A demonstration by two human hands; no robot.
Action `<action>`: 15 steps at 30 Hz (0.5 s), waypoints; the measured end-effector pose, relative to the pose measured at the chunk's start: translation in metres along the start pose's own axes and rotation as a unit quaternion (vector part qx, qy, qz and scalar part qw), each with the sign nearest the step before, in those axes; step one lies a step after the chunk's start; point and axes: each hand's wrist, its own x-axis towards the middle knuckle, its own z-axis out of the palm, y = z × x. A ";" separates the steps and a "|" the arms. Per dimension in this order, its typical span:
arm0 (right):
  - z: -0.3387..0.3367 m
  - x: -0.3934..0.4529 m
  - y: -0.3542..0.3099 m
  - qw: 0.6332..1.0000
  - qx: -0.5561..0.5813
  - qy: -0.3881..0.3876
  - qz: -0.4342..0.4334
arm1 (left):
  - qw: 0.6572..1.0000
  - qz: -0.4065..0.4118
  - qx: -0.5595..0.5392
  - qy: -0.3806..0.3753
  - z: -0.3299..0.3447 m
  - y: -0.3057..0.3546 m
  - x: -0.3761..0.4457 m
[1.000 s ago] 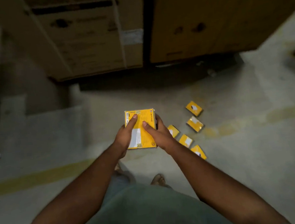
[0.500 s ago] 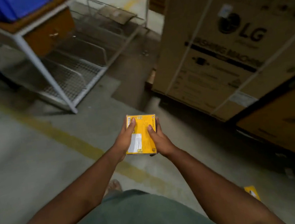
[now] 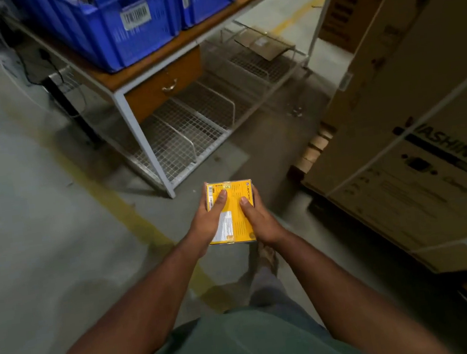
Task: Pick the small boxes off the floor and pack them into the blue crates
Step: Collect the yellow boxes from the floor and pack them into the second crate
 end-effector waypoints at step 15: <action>-0.086 0.275 -0.282 0.982 -0.035 -0.091 -0.164 | 0.970 0.188 -0.093 0.120 0.045 0.283 0.211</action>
